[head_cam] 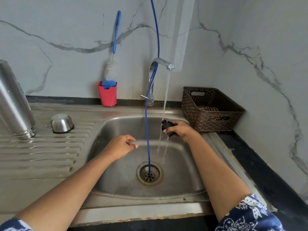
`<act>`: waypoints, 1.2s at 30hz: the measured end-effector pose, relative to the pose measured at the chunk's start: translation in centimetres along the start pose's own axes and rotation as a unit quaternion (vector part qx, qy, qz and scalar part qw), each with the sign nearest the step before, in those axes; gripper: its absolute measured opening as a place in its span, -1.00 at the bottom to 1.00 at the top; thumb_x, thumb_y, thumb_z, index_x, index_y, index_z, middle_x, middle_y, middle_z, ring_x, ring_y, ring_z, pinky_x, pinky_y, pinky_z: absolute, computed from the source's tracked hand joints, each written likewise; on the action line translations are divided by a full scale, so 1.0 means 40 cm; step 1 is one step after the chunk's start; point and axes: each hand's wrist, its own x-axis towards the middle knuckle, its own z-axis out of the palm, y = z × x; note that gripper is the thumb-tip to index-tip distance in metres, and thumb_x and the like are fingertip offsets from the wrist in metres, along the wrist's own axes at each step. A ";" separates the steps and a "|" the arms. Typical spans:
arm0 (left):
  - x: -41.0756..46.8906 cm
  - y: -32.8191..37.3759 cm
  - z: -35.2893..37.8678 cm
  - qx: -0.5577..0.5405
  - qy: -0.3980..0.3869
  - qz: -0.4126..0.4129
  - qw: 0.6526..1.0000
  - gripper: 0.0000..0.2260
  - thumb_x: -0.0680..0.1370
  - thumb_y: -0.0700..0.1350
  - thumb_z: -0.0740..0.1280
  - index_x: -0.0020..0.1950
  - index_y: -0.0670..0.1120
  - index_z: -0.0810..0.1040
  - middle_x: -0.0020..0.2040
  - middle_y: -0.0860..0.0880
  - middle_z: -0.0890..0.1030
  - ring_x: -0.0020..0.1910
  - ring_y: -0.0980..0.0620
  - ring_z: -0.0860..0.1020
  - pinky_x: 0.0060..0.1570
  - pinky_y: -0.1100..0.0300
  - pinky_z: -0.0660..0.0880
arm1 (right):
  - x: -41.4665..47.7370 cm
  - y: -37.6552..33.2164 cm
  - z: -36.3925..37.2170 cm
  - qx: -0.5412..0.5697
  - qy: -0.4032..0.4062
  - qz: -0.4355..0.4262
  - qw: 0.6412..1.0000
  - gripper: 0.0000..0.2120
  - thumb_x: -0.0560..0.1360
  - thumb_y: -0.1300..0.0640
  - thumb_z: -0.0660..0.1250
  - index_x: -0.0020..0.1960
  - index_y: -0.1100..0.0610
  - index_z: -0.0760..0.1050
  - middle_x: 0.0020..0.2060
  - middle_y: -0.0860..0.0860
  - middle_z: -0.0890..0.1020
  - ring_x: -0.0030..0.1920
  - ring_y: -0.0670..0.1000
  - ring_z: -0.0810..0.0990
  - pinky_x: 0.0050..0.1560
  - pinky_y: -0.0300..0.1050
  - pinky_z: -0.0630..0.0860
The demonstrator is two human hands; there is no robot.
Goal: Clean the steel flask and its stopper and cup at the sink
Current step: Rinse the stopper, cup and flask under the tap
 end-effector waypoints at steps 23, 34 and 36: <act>0.004 -0.008 -0.004 -0.006 0.002 -0.005 1.000 -0.68 0.52 0.05 0.39 0.24 -0.01 0.54 0.08 0.03 0.59 0.04 0.07 0.54 0.03 0.20 0.43 | 0.019 0.019 0.041 0.024 0.063 -0.042 0.997 -0.36 0.25 0.32 0.54 0.27 0.10 0.42 0.16 0.08 0.54 0.15 0.08 0.51 0.15 -0.05 0.48; 0.003 -0.005 -0.006 -0.008 0.007 -0.007 1.000 -0.67 0.52 0.03 0.39 0.25 -0.02 0.54 0.09 0.02 0.60 0.05 0.07 0.55 0.05 0.20 0.43 | 0.038 0.015 0.075 0.152 0.039 -0.048 0.986 -0.42 0.30 0.49 0.45 0.21 0.17 0.36 0.14 0.14 0.47 0.05 0.07 0.52 -0.10 -0.18 0.57; 0.002 -0.006 -0.007 -0.006 0.007 -0.005 1.000 -0.67 0.52 0.03 0.39 0.25 -0.03 0.54 0.10 0.01 0.60 0.06 0.06 0.55 0.06 0.20 0.43 | 0.039 0.018 0.079 0.135 0.036 -0.042 0.989 -0.39 0.30 0.45 0.48 0.25 0.17 0.35 0.12 0.12 0.48 0.06 0.06 0.53 -0.03 -0.11 0.58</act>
